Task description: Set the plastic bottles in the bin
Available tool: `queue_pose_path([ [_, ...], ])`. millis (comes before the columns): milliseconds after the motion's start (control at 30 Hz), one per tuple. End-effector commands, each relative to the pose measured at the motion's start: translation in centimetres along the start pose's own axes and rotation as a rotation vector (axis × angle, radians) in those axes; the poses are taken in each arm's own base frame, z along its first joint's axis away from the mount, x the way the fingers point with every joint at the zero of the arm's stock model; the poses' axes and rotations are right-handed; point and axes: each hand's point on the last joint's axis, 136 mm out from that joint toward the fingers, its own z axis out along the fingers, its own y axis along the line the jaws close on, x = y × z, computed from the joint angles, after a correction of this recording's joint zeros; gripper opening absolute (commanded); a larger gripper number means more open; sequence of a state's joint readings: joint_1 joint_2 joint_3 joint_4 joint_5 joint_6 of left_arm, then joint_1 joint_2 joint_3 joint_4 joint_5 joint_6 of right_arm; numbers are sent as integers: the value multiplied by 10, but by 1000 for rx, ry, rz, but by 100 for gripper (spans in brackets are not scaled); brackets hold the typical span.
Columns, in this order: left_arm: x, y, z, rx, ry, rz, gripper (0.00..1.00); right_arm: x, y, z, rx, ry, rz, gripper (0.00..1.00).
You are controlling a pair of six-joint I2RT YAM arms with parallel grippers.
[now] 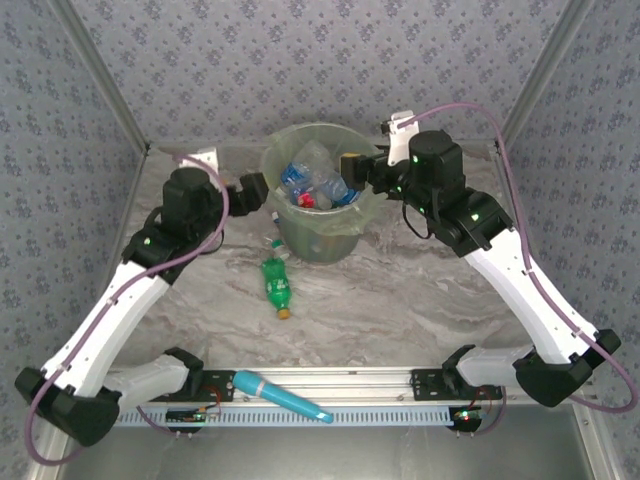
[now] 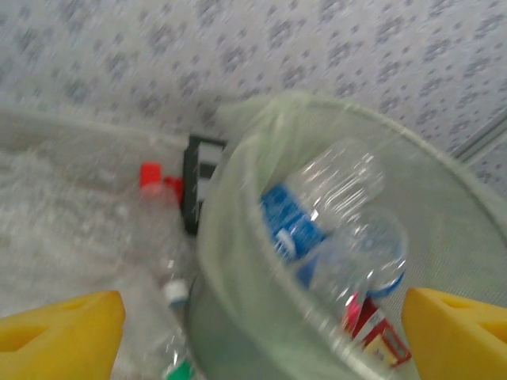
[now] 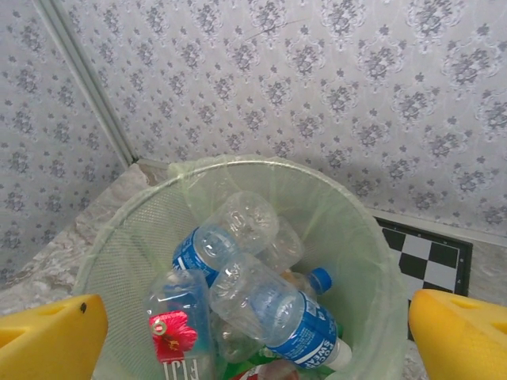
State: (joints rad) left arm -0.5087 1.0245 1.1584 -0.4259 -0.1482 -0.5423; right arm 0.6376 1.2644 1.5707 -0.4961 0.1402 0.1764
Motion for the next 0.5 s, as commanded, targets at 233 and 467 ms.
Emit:
queue_pose_path([
  [233, 104, 60, -25, -190, 217, -226, 88, -4, 13, -6, -71, -27, -2, 100],
  [467, 163, 66, -1, -213, 352, -325, 90, -2, 13, -9, -79, -25, -11, 100],
])
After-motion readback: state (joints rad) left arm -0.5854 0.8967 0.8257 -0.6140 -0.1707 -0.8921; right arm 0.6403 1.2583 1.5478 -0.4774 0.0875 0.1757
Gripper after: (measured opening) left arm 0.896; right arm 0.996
